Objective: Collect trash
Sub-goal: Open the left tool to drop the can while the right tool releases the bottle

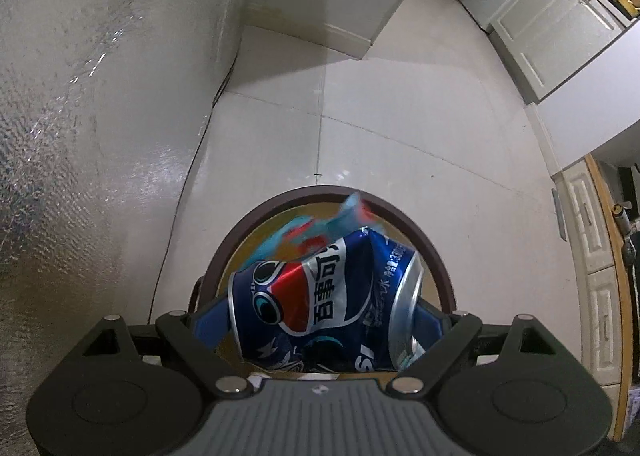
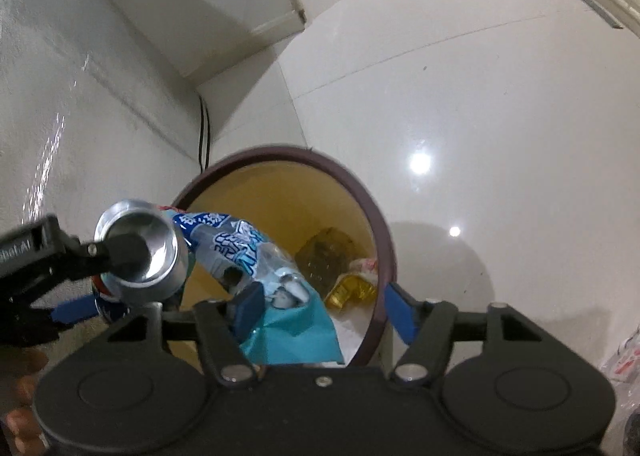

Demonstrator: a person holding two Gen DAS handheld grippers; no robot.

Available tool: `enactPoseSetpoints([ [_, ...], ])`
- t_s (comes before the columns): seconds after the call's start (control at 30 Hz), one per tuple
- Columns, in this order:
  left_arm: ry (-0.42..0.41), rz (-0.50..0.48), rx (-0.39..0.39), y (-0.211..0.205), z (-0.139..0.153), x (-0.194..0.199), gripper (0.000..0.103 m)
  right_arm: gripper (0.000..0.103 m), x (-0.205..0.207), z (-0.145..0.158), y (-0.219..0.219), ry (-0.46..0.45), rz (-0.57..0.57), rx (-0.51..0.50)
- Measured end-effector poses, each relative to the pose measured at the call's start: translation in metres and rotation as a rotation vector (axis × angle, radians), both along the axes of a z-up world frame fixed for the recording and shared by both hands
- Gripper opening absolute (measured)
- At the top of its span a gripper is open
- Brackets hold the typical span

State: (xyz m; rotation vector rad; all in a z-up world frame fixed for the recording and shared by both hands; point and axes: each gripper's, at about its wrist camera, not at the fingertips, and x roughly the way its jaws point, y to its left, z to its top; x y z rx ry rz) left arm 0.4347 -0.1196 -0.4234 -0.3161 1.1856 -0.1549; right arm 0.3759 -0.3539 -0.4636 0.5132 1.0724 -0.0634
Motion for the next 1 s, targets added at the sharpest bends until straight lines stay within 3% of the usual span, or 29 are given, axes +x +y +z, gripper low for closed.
enactPoseSetpoints([
  [0.1,0.017,0.005,0.008,0.000,-0.003,0.000,0.090,0.060,-0.008,0.008,-0.006,-0.037,-0.004,0.035],
  [0.2,0.023,0.005,0.014,-0.001,-0.004,0.000,0.090,0.037,-0.001,0.010,0.004,0.003,0.073,-0.060],
  [0.27,0.025,0.007,0.015,-0.002,-0.004,-0.001,0.090,0.015,0.011,-0.001,0.013,0.072,0.118,-0.104],
  [0.33,0.027,0.009,0.018,-0.001,-0.004,-0.001,0.090,0.007,0.019,-0.014,0.017,0.119,0.118,-0.092],
  [0.47,0.040,0.028,0.017,0.003,-0.006,0.000,0.090,0.006,0.029,-0.023,0.018,0.129,0.078,-0.103],
  [0.8,0.072,0.028,-0.011,-0.001,-0.014,0.004,0.091,0.009,0.019,0.005,0.004,0.072,0.111,-0.097],
  [0.9,0.094,0.047,-0.001,-0.002,-0.016,0.005,0.101,0.015,0.014,0.012,0.008,0.057,0.138,-0.094],
  [1.0,0.101,0.052,0.018,-0.001,-0.016,0.004,0.102,0.025,0.008,0.017,0.011,0.053,0.157,-0.108],
])
